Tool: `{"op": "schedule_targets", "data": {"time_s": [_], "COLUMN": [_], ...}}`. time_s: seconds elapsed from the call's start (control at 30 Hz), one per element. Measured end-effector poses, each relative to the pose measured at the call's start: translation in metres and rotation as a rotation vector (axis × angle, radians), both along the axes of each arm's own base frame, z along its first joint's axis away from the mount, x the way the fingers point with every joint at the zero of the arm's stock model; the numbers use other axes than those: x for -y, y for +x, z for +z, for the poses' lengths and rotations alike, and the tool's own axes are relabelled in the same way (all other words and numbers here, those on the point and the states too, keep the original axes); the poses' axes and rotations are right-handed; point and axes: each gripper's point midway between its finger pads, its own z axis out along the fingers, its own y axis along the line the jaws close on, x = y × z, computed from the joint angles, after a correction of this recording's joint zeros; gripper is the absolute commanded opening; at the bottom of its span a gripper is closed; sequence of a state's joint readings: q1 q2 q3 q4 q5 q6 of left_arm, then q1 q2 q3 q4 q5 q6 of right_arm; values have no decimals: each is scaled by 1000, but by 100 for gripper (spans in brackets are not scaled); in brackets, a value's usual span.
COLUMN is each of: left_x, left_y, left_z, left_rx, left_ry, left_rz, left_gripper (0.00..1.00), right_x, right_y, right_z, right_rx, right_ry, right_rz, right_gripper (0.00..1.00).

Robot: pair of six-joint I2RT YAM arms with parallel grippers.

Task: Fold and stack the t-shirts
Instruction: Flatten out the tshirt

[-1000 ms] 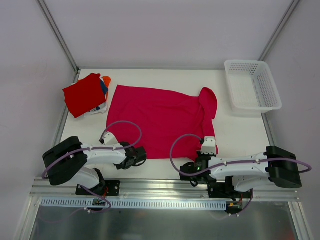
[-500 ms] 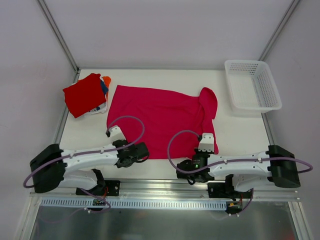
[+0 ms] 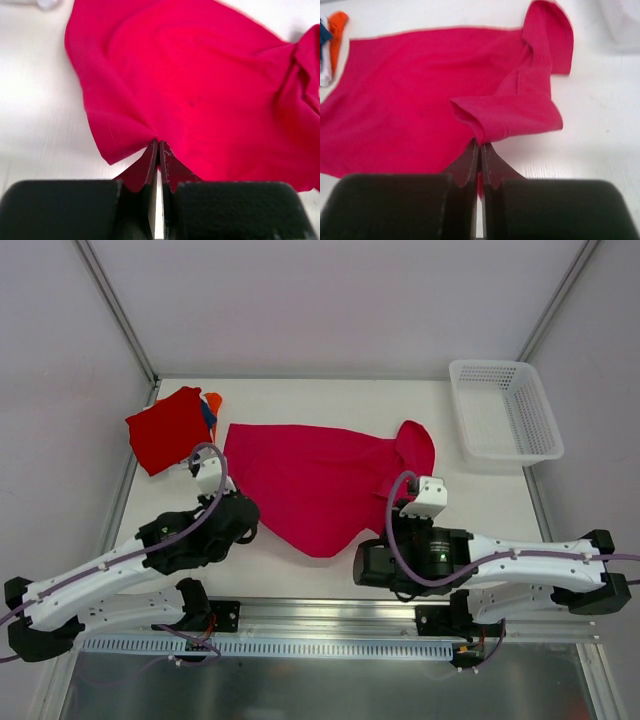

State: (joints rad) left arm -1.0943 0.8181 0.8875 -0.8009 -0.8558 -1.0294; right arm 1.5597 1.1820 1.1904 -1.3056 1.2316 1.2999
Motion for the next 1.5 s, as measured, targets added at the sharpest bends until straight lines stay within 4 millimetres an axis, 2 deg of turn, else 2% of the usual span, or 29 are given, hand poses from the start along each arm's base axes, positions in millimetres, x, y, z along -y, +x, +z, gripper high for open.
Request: {"op": "schedule_targets", "data": {"time_s": [0.1, 0.2, 0.27, 0.33, 0.47, 0.57, 0.8, 0.9, 0.97, 1.07, 1.13, 1.27, 1.37, 1.5], "left_x": [-9, -20, -30, -42, -65, -79, -105, -115, -120, -121, -119, -110, -99, -80], "left_y": [-1, -1, -2, -5, -13, -19, -37, -48, -56, -68, -76, -86, -89, -101], "left_z": [34, 82, 113, 144, 187, 214, 276, 302, 318, 336, 345, 356, 362, 360], "left_rx": [66, 160, 221, 281, 368, 420, 541, 603, 646, 705, 738, 794, 833, 878], "left_ry": [17, 7, -9, -29, -50, -56, -109, -149, -173, -198, -204, -203, -197, -182], "left_rz": [-55, -84, -94, -102, -105, -115, -173, -218, -258, -333, -387, -476, -534, -664], "left_gripper": [0, 0, 0, 0, 0, 0, 0, 0, 0, 0, 0, 0, 0, 0], "right_x": [3, 8, 15, 30, 56, 70, 83, 80, 81, 88, 96, 114, 121, 126], "right_y": [6, 11, 11, 10, 9, 11, 12, 12, 12, 12, 13, 15, 14, -2], "right_z": [38, 88, 120, 147, 177, 206, 256, 291, 315, 366, 388, 409, 410, 410], "right_rx": [65, 142, 180, 222, 287, 317, 379, 422, 439, 454, 479, 584, 686, 826], "right_ry": [-12, -33, -50, -139, -337, -390, -478, -493, -487, -398, -335, -287, -234, -77], "right_rz": [24, 44, 68, 114, 202, 218, 254, 249, 244, 225, 227, 267, 332, 558], "right_gripper": [0, 0, 0, 0, 0, 0, 1, 0, 0, 0, 0, 0, 1, 0]}}
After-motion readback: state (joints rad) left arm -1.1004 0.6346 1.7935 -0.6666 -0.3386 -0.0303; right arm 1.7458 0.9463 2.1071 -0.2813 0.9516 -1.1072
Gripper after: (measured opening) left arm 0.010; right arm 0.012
